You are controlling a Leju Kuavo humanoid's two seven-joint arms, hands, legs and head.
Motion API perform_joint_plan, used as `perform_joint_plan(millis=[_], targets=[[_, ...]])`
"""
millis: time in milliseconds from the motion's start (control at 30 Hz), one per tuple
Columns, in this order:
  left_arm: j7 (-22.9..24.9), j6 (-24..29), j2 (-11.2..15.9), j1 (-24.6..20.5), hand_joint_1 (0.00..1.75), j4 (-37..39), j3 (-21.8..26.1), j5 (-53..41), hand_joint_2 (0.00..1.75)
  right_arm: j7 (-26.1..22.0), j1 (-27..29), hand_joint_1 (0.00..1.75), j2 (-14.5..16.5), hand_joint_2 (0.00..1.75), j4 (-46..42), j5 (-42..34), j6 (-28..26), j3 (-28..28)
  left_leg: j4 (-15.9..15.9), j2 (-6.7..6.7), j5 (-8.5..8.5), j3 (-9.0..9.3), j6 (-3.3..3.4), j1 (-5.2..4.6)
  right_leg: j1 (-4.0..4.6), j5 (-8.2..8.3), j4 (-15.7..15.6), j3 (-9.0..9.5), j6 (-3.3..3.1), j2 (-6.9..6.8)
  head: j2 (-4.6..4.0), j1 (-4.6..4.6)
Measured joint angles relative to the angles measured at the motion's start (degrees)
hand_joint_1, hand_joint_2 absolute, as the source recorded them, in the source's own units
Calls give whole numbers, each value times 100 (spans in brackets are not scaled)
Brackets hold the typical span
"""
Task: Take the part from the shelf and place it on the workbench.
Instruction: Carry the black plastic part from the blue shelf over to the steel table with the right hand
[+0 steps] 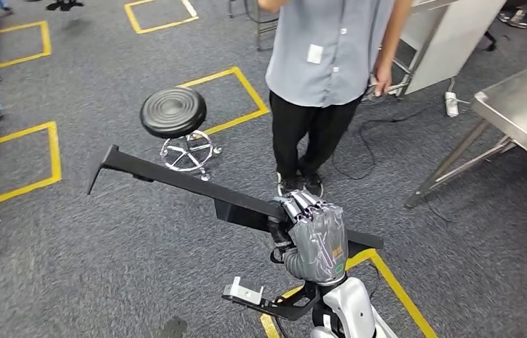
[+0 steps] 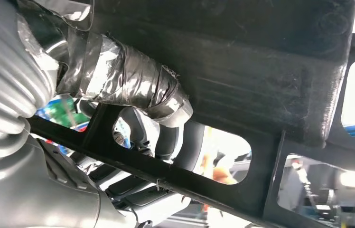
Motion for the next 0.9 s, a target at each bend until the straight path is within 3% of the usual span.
perform_joint_plan(millis=[33, 67, 100, 167, 233, 300, 367, 433, 467, 500, 533, 567, 600, 667, 733, 800, 833, 900], targets=[[0, -3, 1, 9, 0, 0, 0, 0, 175, 0, 4, 175, 0, 175, 5, 0, 0, 0, 50, -3, 72, -59, -6, 3, -2, -3, 13, -1, 2, 82, 0, 0], [0, -5, 1, 12, 0, 0, 0, 0, 175, 0, 5, 175, 0, 175, 10, 0, 0, 0, -130, -16, 250, -8, -8, 10, -8, -9, 30, -2, 10, 168, 0, 0], [0, -7, 1, 10, 0, 0, 1, 0, 175, 0, 5, 175, 1, 175, 13, 0, 0, 0, -487, -79, 487, 131, -8, 25, -15, -19, 54, -4, 26, 250, 0, 0], [0, -8, 2, 6, 0, 0, 1, 0, 175, 0, 3, 175, 3, 175, 14, 0, 1, 0, -1165, -321, 770, 419, 13, 55, -14, -44, 118, -38, 78, 392, 0, 2], [1, -9, 6, 0, 0, 0, 2, 0, 175, -1, 4, 175, 4, 175, 14, -1, 3, 1, -1379, -443, 783, 509, 67, 50, -17, -39, 148, -90, 152, 498, 0, 4], [1, -11, 5, -12, 0, 0, 2, 2, 175, -2, 11, 175, 3, 175, 15, -2, 3, 3, -1419, -333, 822, 519, 151, 45, -37, -15, 134, -119, 224, 577, 0, 3], [1, -13, -3, -21, 0, -1, 2, 4, 175, -2, 8, 175, 2, 175, 15, -2, 2, 4, -1486, -206, 865, 547, 242, 56, -28, -130, 294, -201, 273, 397, 0, 23], [0, -14, -6, -16, 0, -1, 2, 4, 175, -2, 1, 175, 2, 175, 15, -2, 2, 9, -1519, -64, 875, 562, 295, 42, -18, -462, 900, -486, 312, 61, 0, 46], [1, -14, -4, -7, 0, 0, 2, 5, 175, -2, 2, 175, 2, 175, 20, -3, 3, 11, -1517, 14, 869, 562, 305, 30, -23, -626, 1277, -669, 328, -37, 0, 50], [1, -15, -2, 1, 0, 0, 2, 5, 175, -2, 7, 175, 2, 175, 27, -4, 4, 13, -1512, 92, 861, 561, 309, 21, -27, -718, 1566, -810, 339, -88, 0, 50], [2, -15, 0, 5, 0, 0, 2, 6, 175, -2, 12, 175, 2, 175, 34, -5, 5, 14, -1508, 166, 850, 563, 311, 15, -28, -702, 1660, -856, 340, -112, 0, 50], [2, -15, 2, 3, 0, 0, 2, 6, 175, -2, 15, 175, 2, 175, 40, -8, 7, 14, -1504, 234, 837, 571, 306, 12, -27, -579, 1519, -777, 332, -134, 0, 50], [2, -15, 1, -3, 0, 0, 2, 5, 175, -3, 15, 175, 2, 175, 42, -10, 9, 15, -1502, 296, 822, 587, 299, 9, -19, -388, 1183, -593, 314, -179, 0, 50], [2, -19, -4, -13, 0, 0, 2, 4, 175, -7, 4, 175, 2, 175, 41, -18, 14, 16, -1500, 403, 786, 628, 268, -5, 37, -109, 403, -176, 245, -402, 0, 50], [3, -26, -8, -24, 0, 0, 2, 4, 175, -14, -10, 175, 2, 175, 39, -28, 27, 17, -1507, 499, 759, 658, 219, -25, 101, -65, 76, -20, 178, -515, 0, 48], [3, -32, -15, -39, 0, -1, 2, 3, 175, -19, -14, 175, 2, 175, 37, -39, 46, 17, -1524, 590, 735, 686, 161, -37, 97, -52, 50, -20, 129, -391, 0, 45], [2, -34, -19, -48, 0, -1, 2, 2, 175, -21, -15, 175, 2, 175, 37, -45, 55, 18, -1501, 545, 701, 693, 131, -32, 76, -38, 21, -3, 104, -329, 0, 44], [1, -36, -24, -63, 0, -1, 2, 1, 175, -27, -37, 175, 5, 175, 37, -50, 74, 18, -1189, 290, 489, 566, 85, -20, 24, -6, -34, 34, 42, -216, 0, 34]])
